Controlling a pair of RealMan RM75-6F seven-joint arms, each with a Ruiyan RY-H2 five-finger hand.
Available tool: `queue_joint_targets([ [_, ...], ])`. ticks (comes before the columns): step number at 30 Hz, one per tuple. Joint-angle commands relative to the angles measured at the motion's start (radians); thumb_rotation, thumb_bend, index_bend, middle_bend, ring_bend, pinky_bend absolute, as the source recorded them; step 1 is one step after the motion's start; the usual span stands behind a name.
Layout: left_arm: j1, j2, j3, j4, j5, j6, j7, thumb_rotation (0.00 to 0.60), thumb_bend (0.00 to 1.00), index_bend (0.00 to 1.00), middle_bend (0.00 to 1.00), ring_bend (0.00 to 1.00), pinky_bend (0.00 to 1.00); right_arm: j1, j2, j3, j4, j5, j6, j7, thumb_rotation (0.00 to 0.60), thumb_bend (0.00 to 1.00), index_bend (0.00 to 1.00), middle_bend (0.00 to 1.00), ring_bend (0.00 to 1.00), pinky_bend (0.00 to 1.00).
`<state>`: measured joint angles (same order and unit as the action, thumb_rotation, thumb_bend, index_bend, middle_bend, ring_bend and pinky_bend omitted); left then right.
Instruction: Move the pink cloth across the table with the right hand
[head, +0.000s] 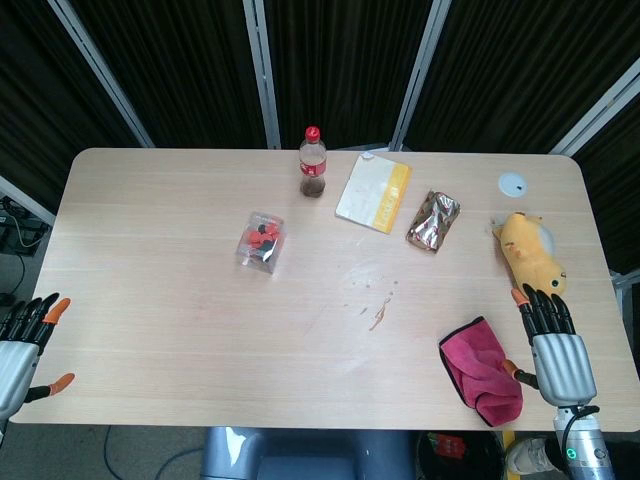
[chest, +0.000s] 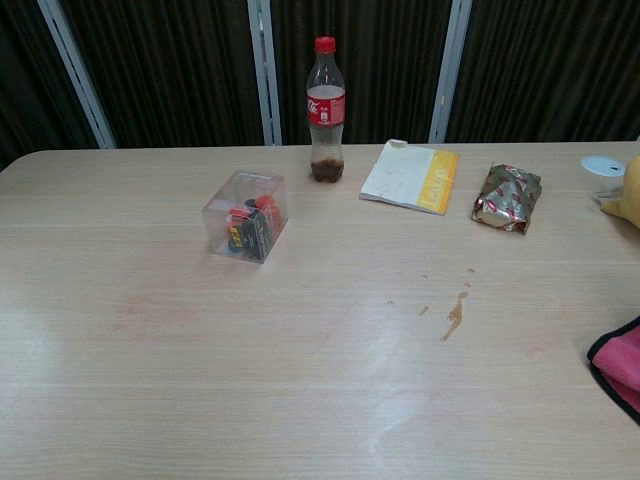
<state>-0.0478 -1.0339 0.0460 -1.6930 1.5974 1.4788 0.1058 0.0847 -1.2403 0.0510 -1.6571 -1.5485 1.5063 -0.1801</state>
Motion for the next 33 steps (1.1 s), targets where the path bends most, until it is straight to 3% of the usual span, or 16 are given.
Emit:
queue_joint_targets([
  [1,-0.001,0.000,0.000,0.000,0.000,-0.002,0.000,0.600,0.00,0.00,0.00,0.00,0.00,-0.001,0.001,-0.001,0.000,-0.001,0.001,0.001,0.600,0.00,0.00,0.00,0.00,0.00],
  [18,-0.004,0.001,0.002,-0.004,-0.007,-0.013,-0.006,0.600,0.00,0.00,0.00,0.00,0.00,0.002,0.013,-0.007,-0.013,-0.011,-0.009,0.008,0.600,0.00,0.00,0.00,0.00,0.00],
  [27,-0.002,0.003,0.005,-0.020,-0.011,-0.015,0.007,0.600,0.00,0.00,0.00,0.00,0.00,0.036,0.160,-0.082,-0.185,0.006,-0.174,-0.013,0.600,0.00,0.00,0.00,0.00,0.00],
  [33,-0.001,0.004,0.006,-0.022,-0.011,-0.014,0.008,0.600,0.00,0.00,0.00,0.00,0.00,0.047,0.178,-0.108,-0.231,0.012,-0.224,-0.070,0.600,0.00,0.00,0.00,0.00,0.00],
])
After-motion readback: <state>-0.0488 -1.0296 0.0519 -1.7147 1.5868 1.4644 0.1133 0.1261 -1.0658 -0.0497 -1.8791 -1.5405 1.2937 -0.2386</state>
